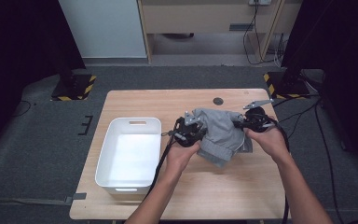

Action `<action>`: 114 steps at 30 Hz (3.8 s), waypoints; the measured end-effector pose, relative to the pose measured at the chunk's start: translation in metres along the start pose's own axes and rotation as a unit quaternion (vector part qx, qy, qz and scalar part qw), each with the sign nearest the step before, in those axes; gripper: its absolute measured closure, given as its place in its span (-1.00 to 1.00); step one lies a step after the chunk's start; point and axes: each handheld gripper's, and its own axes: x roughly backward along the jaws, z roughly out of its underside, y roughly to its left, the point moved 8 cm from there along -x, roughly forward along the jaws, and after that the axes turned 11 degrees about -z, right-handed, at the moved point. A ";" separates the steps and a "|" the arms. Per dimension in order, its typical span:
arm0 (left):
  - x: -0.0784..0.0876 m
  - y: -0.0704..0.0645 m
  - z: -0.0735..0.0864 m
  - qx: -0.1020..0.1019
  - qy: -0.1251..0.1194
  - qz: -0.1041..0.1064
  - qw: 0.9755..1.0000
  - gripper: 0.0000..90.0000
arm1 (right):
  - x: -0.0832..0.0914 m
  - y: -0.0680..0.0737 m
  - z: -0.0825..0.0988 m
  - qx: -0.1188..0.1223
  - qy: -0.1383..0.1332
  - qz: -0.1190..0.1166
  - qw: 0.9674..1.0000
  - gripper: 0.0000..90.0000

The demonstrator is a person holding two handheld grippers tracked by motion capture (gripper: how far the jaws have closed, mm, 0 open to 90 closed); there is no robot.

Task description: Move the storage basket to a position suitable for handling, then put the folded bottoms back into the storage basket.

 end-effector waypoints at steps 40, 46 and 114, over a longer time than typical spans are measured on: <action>0.019 0.006 -0.013 0.007 -0.015 0.008 1.000 0.81 | 0.002 0.013 -0.024 0.016 0.005 -0.002 1.000 0.67; 0.021 0.007 -0.015 0.006 -0.017 0.007 1.000 0.81 | 0.001 0.015 -0.027 0.019 0.006 -0.002 1.000 0.67; 0.068 0.030 -0.035 0.016 -0.044 0.013 0.999 0.83 | 0.004 0.048 -0.069 0.044 0.000 -0.014 0.999 0.67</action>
